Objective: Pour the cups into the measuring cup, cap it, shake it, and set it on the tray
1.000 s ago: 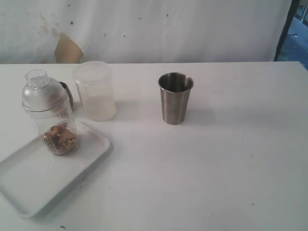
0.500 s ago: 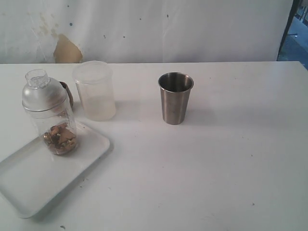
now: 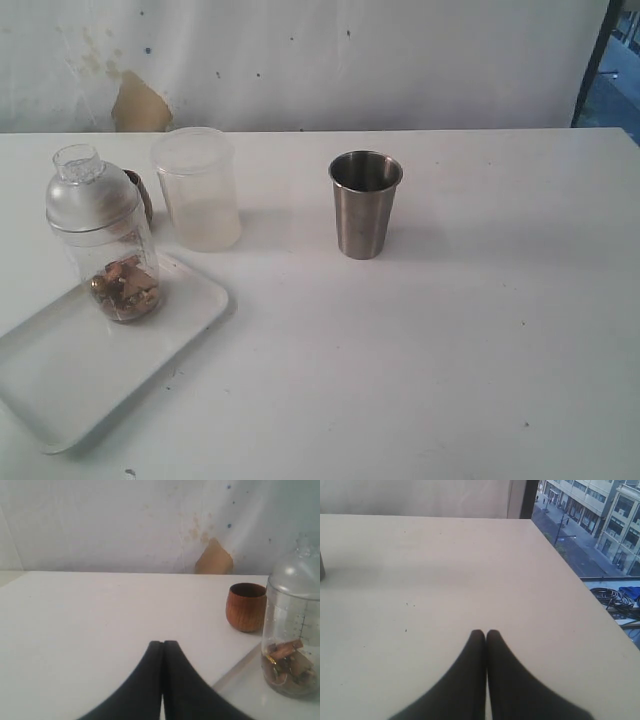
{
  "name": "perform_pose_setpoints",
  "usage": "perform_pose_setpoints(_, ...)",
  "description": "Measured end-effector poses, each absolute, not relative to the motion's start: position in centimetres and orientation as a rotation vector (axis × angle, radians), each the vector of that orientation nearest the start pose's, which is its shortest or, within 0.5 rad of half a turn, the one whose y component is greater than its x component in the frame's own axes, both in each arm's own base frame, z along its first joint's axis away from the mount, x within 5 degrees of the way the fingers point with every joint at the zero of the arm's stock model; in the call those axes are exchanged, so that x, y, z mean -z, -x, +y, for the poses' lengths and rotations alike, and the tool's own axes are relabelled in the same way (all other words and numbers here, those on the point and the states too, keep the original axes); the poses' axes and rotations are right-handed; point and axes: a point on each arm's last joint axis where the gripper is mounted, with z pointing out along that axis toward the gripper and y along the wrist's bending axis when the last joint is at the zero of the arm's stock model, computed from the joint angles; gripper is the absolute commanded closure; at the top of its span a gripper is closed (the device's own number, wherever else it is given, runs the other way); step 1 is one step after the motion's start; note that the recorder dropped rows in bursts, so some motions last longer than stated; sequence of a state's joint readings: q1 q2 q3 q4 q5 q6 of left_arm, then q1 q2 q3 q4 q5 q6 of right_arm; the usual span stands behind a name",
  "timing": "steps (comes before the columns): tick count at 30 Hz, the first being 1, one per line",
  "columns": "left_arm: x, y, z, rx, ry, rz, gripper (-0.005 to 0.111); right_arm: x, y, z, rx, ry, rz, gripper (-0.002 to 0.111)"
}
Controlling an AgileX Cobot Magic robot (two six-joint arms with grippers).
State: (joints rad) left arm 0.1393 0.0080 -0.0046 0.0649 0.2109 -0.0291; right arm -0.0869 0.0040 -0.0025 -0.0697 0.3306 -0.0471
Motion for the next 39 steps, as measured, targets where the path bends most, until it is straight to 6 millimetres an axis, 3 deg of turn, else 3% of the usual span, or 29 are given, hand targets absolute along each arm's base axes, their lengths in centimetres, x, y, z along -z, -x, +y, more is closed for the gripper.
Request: perform_pose_setpoints(39, -19.35, -5.51, 0.89, -0.135, 0.105, 1.714, 0.107, -18.40, -5.36, -0.67, 0.150, -0.008, 1.817, 0.108)
